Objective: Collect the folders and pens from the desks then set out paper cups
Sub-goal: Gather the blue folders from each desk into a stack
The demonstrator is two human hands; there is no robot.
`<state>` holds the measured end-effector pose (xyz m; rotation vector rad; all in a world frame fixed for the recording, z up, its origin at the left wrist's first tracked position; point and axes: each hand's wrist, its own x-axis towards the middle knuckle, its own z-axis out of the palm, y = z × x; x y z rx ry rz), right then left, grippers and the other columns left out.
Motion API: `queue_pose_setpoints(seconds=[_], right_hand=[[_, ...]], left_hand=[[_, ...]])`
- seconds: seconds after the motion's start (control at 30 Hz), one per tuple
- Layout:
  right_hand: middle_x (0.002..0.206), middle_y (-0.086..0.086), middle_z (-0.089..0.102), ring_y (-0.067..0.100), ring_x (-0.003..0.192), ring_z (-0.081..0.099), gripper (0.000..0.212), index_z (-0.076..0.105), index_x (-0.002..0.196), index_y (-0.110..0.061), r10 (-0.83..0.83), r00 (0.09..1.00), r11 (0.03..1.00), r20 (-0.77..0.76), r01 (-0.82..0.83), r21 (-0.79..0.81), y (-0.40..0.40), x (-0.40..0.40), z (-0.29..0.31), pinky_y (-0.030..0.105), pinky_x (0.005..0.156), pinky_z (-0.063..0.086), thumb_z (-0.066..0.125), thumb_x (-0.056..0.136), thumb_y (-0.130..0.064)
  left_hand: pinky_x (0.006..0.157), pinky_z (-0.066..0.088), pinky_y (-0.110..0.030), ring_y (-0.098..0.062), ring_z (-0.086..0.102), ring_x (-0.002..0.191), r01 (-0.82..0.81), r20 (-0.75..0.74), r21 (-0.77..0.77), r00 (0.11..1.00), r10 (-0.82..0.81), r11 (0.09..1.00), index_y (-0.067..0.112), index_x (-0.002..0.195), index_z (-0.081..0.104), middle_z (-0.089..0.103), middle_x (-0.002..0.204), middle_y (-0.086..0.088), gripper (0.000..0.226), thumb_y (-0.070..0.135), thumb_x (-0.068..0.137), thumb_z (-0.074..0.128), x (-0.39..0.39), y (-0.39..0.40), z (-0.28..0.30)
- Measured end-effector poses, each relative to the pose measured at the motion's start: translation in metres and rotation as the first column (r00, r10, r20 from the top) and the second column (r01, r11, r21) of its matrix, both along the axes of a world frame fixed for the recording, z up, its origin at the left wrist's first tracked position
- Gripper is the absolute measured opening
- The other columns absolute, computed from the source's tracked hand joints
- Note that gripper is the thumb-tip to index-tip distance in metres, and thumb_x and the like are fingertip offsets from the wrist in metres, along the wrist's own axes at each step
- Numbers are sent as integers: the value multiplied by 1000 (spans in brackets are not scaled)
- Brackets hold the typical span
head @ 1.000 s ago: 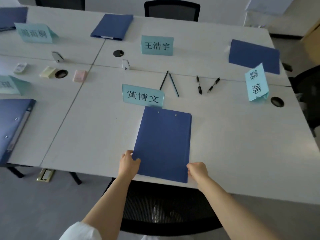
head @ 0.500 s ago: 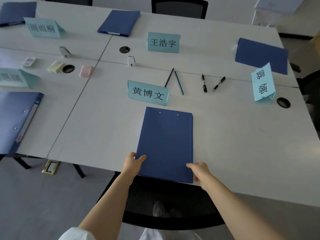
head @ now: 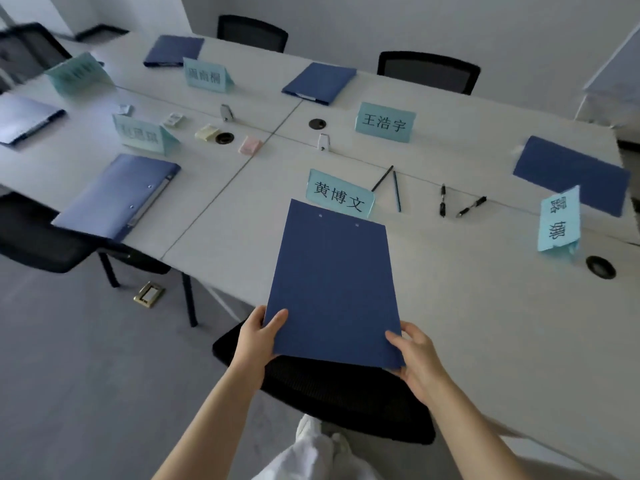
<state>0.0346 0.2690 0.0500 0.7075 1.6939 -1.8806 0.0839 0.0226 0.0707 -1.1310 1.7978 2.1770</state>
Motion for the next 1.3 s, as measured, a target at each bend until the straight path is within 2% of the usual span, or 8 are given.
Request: queue_pose_setpoints(seconds=[0.1, 0.2, 0.27, 0.53, 0.67, 0.8, 0.97, 1.3], right_hand=[[113, -1, 68, 26, 104, 66, 28, 57, 120, -27, 99, 989, 995, -110, -98, 16, -4, 17, 16, 41, 69, 59, 53, 96, -12], [111, -5, 69, 21, 101, 67, 26, 59, 115, -31, 210, 960, 978, -185, -206, 36, -15, 30, 30, 43, 72, 60, 51, 98, -13], [109, -6, 71, 18, 98, 69, 26, 60, 113, -32, 290, 928, 957, -232, -281, 74, -25, 35, 37, 45, 77, 60, 50, 98, -13], [112, -4, 71, 20, 101, 69, 28, 59, 120, -30, 571, 769, 810, -287, -585, 41, -106, 49, 58, 46, 79, 59, 48, 99, -13], [116, -3, 70, 21, 106, 68, 33, 57, 126, -28, 683, 668, 704, -296, -710, 24, -173, 67, 58, 52, 86, 56, 47, 99, -11], [115, -6, 69, 19, 106, 67, 32, 59, 119, -38, 763, 579, 614, -287, -788, 41, -247, 88, 55, 50, 82, 58, 48, 100, -15], [109, -10, 70, 16, 102, 68, 29, 59, 116, -36, 828, 478, 525, -292, -844, 106, -345, 115, 51, 48, 84, 58, 47, 100, -15], [114, -6, 66, 19, 104, 65, 24, 54, 117, -36, 848, 469, 514, -247, -842, 167, -475, 109, 44, 46, 79, 60, 46, 100, -21]], left_hand=[[69, 58, -34, -18, 71, 93, -98, -27, 17, 995, 98, 995, 15, 108, 63, 73, 105, -2, 16, 23, 94, 62, 41, 1, 11], [86, 56, -47, -22, 69, 100, -182, -32, 18, 983, 183, 983, 17, 108, 62, 73, 107, -1, 16, 25, 94, 62, 82, 1, 18], [91, 54, -49, -21, 69, 101, -232, -30, 17, 972, 232, 973, 16, 109, 62, 74, 106, 1, 17, 24, 94, 62, 105, -3, 22], [79, 56, -40, -26, 70, 99, -438, -23, 88, 897, 442, 895, 21, 115, 64, 74, 109, -2, 24, 14, 92, 59, 175, -57, 37], [80, 57, -47, -33, 71, 96, -569, -25, 155, 815, 579, 807, 20, 117, 63, 75, 106, -7, 24, 22, 93, 61, 211, -108, 42], [81, 57, -48, -32, 72, 94, -636, -22, 163, 762, 647, 754, 19, 118, 63, 75, 105, -6, 28, 31, 92, 62, 245, -170, 48], [73, 58, -41, -30, 74, 89, -643, 9, 159, 760, 650, 750, 15, 116, 62, 76, 102, -6, 28, 27, 90, 65, 282, -260, 52], [63, 59, -38, -28, 74, 85, -695, -2, 164, 709, 705, 700, 18, 119, 61, 76, 101, -5, 30, 24, 90, 66, 272, -382, 46]])
